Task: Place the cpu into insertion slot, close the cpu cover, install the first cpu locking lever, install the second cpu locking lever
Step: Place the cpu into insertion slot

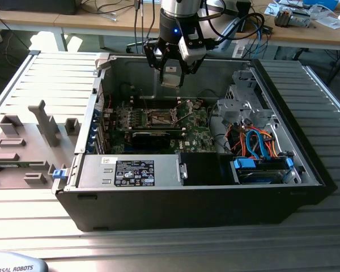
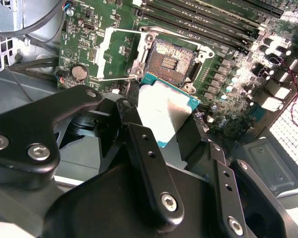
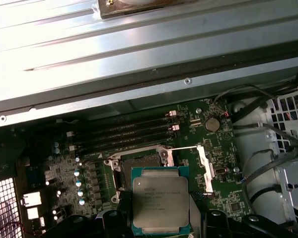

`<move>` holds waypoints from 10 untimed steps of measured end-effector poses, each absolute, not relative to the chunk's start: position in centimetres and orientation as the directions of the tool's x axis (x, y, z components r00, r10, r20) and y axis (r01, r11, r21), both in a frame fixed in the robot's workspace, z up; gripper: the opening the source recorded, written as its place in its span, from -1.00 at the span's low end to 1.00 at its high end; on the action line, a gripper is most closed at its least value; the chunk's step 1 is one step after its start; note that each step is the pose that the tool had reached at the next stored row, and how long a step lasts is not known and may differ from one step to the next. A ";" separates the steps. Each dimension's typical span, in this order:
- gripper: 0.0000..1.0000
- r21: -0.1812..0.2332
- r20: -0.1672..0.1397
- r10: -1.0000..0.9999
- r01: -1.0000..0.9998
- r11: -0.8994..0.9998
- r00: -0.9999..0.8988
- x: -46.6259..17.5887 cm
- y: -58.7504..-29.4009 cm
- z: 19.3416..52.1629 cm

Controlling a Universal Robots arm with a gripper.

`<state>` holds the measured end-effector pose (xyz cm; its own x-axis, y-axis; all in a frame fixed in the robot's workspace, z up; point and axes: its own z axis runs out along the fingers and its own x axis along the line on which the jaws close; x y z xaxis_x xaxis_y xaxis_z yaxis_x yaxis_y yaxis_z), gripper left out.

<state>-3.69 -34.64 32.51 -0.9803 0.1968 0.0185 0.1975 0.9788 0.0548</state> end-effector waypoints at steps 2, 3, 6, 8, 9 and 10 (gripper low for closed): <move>0.08 0.055 0.018 0.199 0.200 0.978 -0.980 -3.7 -34.6 32.5; 0.08 0.055 0.018 0.200 0.201 0.978 -0.980 -3.7 -34.6 32.5; 0.08 0.055 0.018 0.203 0.203 0.978 -0.979 -3.7 -34.6 32.5; 0.08 0.055 0.018 0.204 0.205 0.977 -0.979 -3.7 -34.6 32.5; 0.08 0.055 0.018 0.205 0.206 0.977 -0.979 -3.7 -34.6 32.5; 0.08 0.055 0.018 0.206 0.207 0.977 -0.978 -3.7 -34.6 32.5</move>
<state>-3.69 -34.63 32.51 -0.9784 0.2059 0.0184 0.2067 0.9769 0.0548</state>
